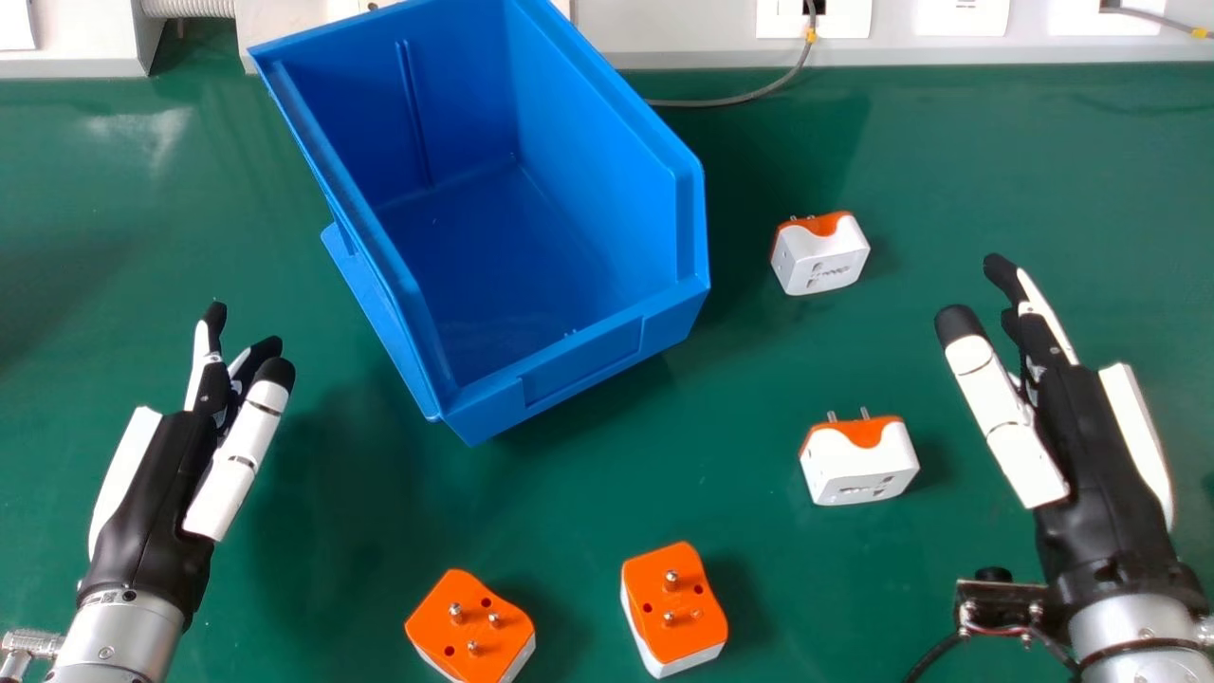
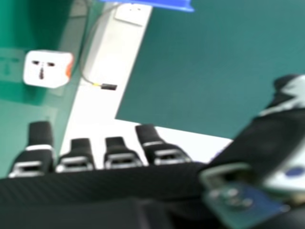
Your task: Pick all objects and put in blue box
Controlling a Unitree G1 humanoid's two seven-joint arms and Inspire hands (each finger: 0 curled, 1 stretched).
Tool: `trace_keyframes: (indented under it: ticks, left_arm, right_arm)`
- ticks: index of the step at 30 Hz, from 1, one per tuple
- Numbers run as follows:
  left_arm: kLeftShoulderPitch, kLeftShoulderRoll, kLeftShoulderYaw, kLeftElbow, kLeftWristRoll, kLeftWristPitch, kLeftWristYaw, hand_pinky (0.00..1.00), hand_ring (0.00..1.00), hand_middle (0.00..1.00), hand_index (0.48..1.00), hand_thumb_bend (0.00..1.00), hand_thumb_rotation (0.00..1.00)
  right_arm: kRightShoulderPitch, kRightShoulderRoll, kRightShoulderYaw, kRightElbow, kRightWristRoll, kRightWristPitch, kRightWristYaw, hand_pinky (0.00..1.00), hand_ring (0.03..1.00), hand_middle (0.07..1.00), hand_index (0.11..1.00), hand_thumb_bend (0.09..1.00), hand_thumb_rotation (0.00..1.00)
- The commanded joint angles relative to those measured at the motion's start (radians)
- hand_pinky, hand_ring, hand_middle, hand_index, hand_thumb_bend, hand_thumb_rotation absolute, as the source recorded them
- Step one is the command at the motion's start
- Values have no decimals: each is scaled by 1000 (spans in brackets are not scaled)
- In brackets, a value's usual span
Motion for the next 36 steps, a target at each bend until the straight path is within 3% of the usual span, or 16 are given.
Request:
trace_keyframes:
  ticks: [1, 5, 10, 14, 19, 26, 30, 36]
  left_arm:
    - [3, 17, 5, -17, -4, -18, -1, 926, 937, 949, 990, 364, 909]
    - [10, 15, 4, -24, -2, -22, 1, 924, 935, 948, 988, 388, 902]
    - [12, 16, -3, -27, 10, -26, 5, 920, 934, 947, 987, 393, 891]
    - [19, 13, 1, -48, 8, -17, 5, 913, 932, 945, 985, 402, 864]
    - [22, 9, 2, -54, 6, -11, 7, 911, 931, 945, 985, 413, 851]
    - [4, 5, -3, -32, 14, -21, 16, 911, 932, 945, 985, 416, 850]
    - [-10, 5, -8, -9, 21, -26, 22, 913, 934, 947, 987, 398, 849]
    - [-4, -10, -13, -47, 12, -11, 25, 915, 935, 947, 987, 394, 849]
  right_arm:
    - [3, -2, -7, -34, -4, -8, -4, 841, 994, 998, 934, 327, 835]
    - [6, -8, -14, -28, 4, -18, 3, 831, 994, 997, 934, 324, 832]
    - [6, -10, -18, -24, -4, -18, -2, 838, 993, 996, 934, 323, 831]
    - [4, -12, -18, -23, -9, -15, -3, 852, 993, 995, 935, 323, 832]
    - [5, -12, -20, -21, -7, -19, -2, 860, 993, 995, 934, 321, 834]
    - [-7, -28, -28, -17, 22, -15, 31, 863, 993, 995, 933, 325, 832]
    - [-13, -43, -37, -4, 26, -19, 47, 793, 991, 994, 932, 353, 769]
    - [-30, -98, -34, -9, 1, 3, 92, 804, 987, 991, 937, 392, 654]
